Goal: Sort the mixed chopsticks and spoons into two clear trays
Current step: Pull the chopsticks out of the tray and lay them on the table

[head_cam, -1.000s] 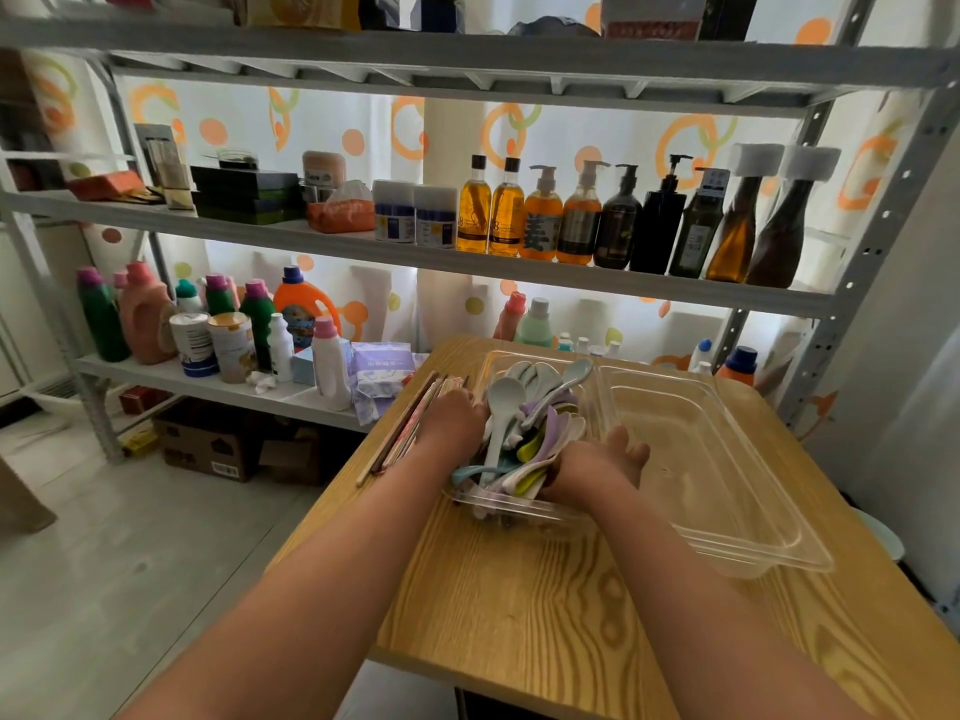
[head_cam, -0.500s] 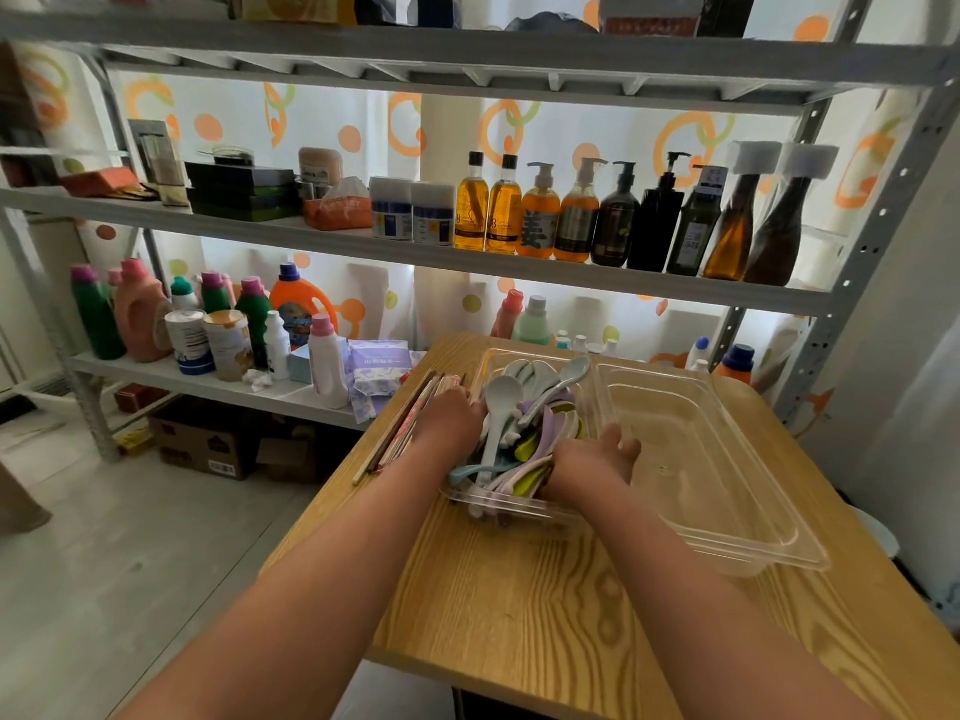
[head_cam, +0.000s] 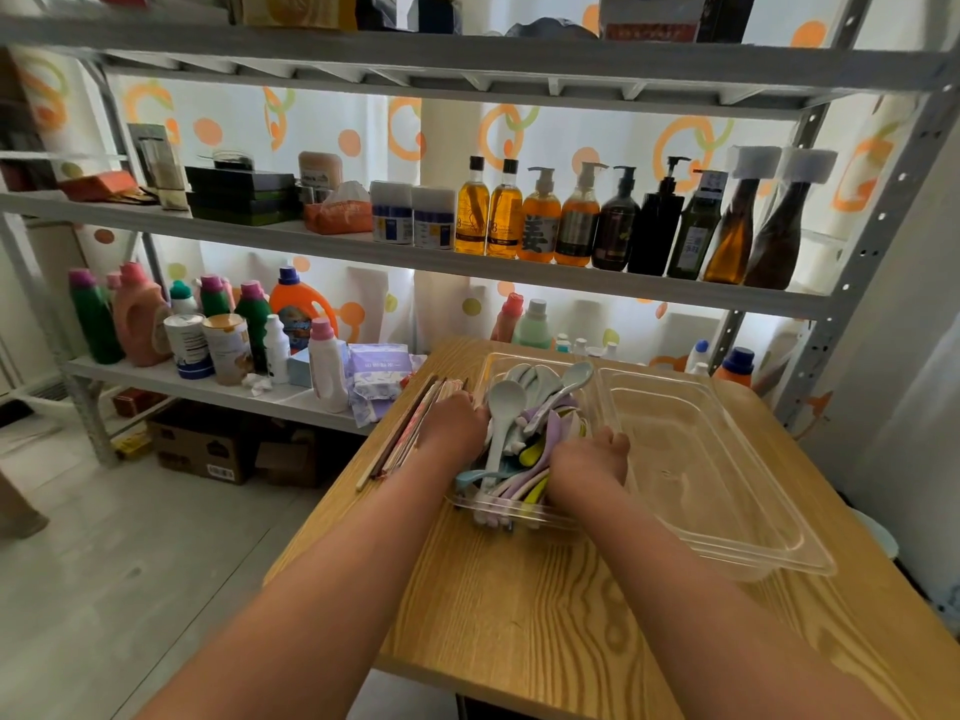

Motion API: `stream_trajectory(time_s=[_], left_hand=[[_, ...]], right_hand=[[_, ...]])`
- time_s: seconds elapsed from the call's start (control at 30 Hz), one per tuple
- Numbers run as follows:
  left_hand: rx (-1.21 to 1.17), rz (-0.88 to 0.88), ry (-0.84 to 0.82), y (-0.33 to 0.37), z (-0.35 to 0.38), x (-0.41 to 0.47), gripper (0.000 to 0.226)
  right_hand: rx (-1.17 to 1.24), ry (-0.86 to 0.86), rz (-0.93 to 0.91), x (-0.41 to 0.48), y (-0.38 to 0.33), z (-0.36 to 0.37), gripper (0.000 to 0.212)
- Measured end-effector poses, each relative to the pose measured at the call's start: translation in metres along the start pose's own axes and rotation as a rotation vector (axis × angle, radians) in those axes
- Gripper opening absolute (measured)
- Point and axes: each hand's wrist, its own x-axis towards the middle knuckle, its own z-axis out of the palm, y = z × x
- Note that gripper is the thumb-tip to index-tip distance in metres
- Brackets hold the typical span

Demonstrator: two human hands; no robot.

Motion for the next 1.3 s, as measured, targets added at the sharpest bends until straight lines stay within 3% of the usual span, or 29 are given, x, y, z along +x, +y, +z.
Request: stream_trajectory(time_s=[0.5, 0.7, 0.87, 1.13, 1.3], left_hand=[[-0.036, -0.017, -0.004, 0.0004, 0.0003, 0.0001, 0.041], [-0.047, -0.012, -0.011, 0.0018, -0.0014, -0.0009, 0.042], [-0.053, -0.02, -0.015, 0.0013, -0.0009, -0.0017, 0.043], [-0.06, -0.036, -0.036, 0.0025, -0.0024, -0.0011, 0.047], [-0.076, -0.043, -0.069, 0.0059, -0.0079, -0.0016, 0.045]], right_hand=[[-0.047, 0.062, 0.025, 0.0003, -0.003, 0.0018, 0.036], [0.002, 0.001, -0.012, -0.0014, -0.0019, 0.0007, 0.033], [0.077, -0.031, -0.028, -0.0008, -0.0006, 0.0022, 0.029], [0.175, 0.082, 0.045, -0.003, -0.0013, 0.0014, 0.027], [0.408, 0.151, 0.105, -0.0034, 0.0027, -0.0028, 0.023]])
